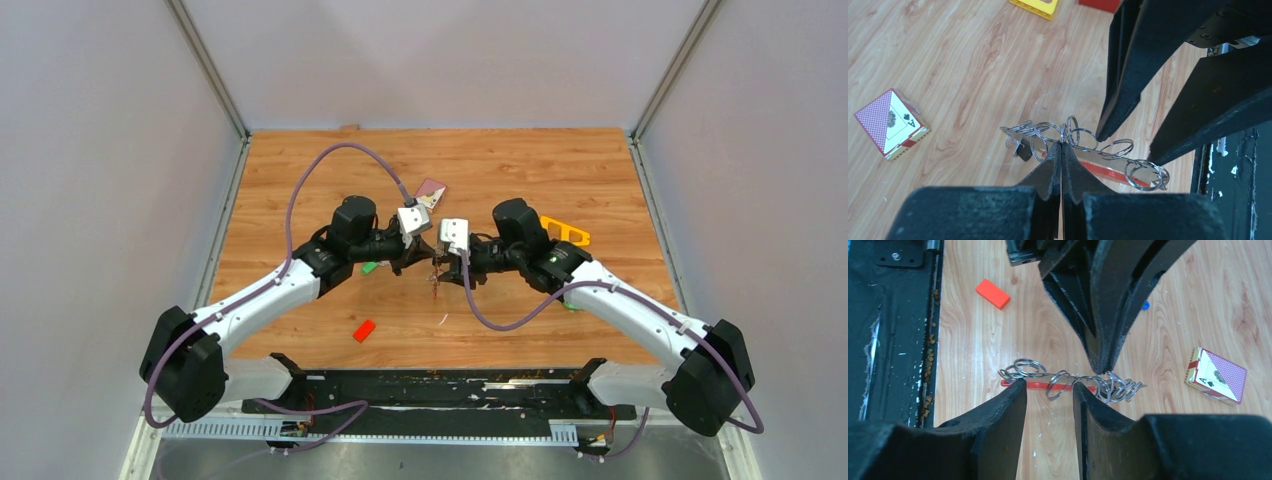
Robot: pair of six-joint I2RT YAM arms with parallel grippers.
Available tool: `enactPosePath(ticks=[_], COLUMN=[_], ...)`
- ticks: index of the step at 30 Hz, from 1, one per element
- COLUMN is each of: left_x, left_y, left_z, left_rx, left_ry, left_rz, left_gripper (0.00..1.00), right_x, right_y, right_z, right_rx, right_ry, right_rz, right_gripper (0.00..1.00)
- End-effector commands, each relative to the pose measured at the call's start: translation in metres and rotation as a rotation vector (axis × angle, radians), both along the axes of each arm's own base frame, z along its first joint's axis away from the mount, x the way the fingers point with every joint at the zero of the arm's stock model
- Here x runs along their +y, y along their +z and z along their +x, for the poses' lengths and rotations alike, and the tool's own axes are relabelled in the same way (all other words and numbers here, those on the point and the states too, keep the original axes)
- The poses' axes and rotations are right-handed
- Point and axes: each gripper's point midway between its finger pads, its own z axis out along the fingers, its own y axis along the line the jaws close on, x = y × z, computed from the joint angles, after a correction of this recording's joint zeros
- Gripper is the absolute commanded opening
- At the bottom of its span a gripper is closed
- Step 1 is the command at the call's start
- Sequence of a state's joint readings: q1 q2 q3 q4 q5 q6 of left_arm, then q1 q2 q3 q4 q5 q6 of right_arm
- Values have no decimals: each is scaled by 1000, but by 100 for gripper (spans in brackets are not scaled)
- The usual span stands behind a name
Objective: Put the keys on the keyring
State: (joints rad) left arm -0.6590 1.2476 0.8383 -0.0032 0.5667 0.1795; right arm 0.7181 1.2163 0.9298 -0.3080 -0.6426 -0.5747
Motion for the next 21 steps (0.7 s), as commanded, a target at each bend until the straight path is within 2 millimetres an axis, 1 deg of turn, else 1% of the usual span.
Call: enactPosePath(ticks=[1,5,6,9,17,21], left_x=[-9,-9,-9,-9,-9,-8], left_y=[28,28,27,28,28,29], left_z=[4,4,3,3,4,4], left_rx=[-40,-42,-42,-41,-41,-45], left_ry=[-7,-10,-13,-11,-5,-6], left_rz=[-66,-67,-67,-68,-67,-69], left_gripper=[0,0,0,0,0,0], right_x=[4,2,1,1,3,-1], right_y=[10,9,10,9,4,2], right_z=[19,21,22,22,16,15], right_rx=[-70,-90,-97,-99,-72,-78], right_ry=[-67,-77,-83,-82,-52,-49], right_rz=[20,11,10,10,5,-12], right_gripper=[37,29,25,22,22,28])
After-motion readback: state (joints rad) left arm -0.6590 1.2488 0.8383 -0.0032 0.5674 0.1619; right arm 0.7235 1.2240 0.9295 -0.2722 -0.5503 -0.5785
